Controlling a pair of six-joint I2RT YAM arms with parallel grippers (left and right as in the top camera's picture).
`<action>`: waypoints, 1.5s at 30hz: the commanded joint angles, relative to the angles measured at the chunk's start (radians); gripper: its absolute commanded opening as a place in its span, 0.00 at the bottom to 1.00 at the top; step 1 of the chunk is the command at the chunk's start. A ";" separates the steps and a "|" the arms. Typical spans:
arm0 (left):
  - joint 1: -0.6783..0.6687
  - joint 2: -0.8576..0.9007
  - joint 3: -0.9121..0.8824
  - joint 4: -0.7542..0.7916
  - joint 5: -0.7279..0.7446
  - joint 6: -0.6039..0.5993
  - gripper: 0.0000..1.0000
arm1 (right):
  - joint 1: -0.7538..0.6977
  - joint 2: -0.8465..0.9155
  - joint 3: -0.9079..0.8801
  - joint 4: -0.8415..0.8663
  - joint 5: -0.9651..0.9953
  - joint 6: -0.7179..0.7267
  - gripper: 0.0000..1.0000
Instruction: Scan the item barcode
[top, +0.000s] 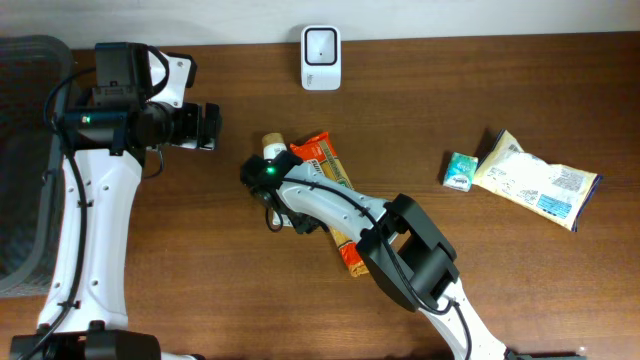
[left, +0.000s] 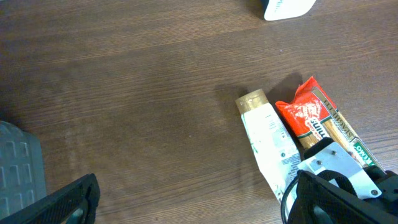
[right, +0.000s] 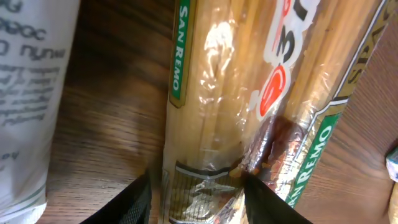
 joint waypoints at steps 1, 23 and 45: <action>0.005 -0.008 0.012 0.001 0.003 0.013 0.99 | -0.010 0.018 -0.024 0.034 0.013 -0.082 0.50; 0.005 -0.008 0.012 0.001 0.003 0.013 0.99 | -0.078 -0.087 0.028 0.039 -0.332 -0.203 0.04; 0.005 -0.008 0.012 0.001 0.003 0.013 0.99 | -0.641 -0.182 -0.330 0.279 -0.960 -0.325 0.31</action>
